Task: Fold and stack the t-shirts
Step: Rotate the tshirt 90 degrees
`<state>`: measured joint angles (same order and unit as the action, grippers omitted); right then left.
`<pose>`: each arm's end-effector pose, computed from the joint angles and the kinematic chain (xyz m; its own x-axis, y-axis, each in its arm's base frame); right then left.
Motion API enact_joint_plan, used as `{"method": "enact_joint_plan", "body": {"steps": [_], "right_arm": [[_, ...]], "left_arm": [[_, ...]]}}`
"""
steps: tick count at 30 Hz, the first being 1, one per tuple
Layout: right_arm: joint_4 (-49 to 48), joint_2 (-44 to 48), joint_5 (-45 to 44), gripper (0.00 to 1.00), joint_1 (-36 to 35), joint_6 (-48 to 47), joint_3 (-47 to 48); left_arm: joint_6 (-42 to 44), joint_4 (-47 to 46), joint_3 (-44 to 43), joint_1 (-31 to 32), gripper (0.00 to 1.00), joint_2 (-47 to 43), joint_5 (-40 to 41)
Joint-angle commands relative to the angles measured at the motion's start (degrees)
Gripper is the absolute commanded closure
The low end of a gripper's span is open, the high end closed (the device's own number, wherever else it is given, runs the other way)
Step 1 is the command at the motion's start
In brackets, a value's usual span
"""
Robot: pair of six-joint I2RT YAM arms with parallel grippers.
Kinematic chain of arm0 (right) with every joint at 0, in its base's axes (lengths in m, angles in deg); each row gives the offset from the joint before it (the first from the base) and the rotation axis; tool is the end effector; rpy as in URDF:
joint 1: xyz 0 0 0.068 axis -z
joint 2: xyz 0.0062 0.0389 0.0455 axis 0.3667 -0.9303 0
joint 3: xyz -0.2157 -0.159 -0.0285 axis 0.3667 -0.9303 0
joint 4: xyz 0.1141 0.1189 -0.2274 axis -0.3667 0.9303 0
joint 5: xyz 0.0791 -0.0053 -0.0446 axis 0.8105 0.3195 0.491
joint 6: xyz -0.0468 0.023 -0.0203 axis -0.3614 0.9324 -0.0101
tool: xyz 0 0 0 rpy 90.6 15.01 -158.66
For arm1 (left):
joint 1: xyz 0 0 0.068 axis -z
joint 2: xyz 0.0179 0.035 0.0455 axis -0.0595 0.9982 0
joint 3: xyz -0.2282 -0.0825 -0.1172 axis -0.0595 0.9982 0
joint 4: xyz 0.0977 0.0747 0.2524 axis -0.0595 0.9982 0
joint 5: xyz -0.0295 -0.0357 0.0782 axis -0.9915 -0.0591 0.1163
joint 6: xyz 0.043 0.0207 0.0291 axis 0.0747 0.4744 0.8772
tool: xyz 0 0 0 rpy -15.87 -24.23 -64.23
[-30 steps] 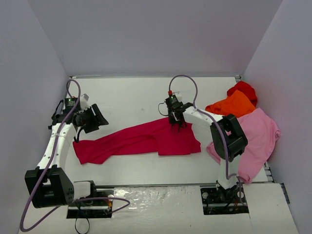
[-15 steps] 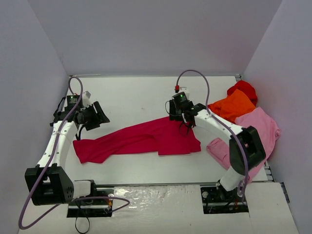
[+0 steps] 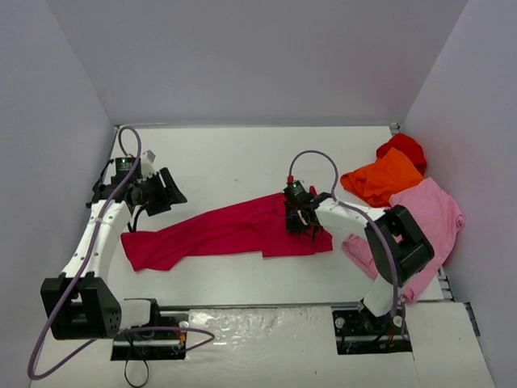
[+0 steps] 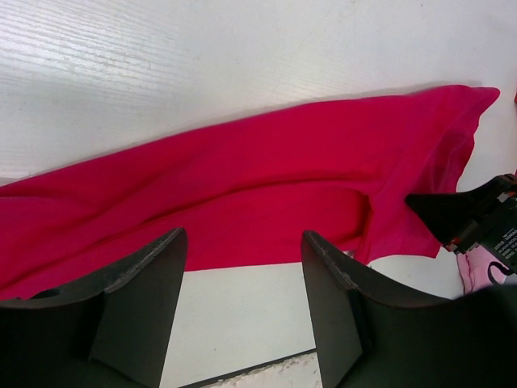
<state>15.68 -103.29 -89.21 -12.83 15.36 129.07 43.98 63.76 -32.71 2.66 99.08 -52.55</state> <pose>0.2949 0.2015 0.1456 -0.8336 0.0315 -0.5515 -0.1746 0.9322 0.3172 0.2879 -0.0123 0.2900 -0.7703 -0.4476 -0.4542 -0.1116 0.7959 -0.5951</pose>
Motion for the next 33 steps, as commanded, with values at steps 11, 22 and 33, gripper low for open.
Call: {"method": "enact_joint_plan", "body": {"steps": [11, 22, 33], "right_arm": [[-0.47, -25.38, -21.10, 1.00, 6.41, -9.55, 27.31], [-6.29, -24.14, -4.07, 0.93, 5.97, -5.05, 46.89], [-8.71, -16.27, 9.68, 0.50, -13.38, 0.46, 34.50]], "left_arm": [[1.21, 2.60, -4.75, 0.14, 0.45, -3.79, -1.26], [1.39, 3.21, -4.34, 0.14, 0.45, -6.55, -0.65], [0.68, -0.77, -2.37, 0.14, 0.45, -4.73, -3.20]]}}
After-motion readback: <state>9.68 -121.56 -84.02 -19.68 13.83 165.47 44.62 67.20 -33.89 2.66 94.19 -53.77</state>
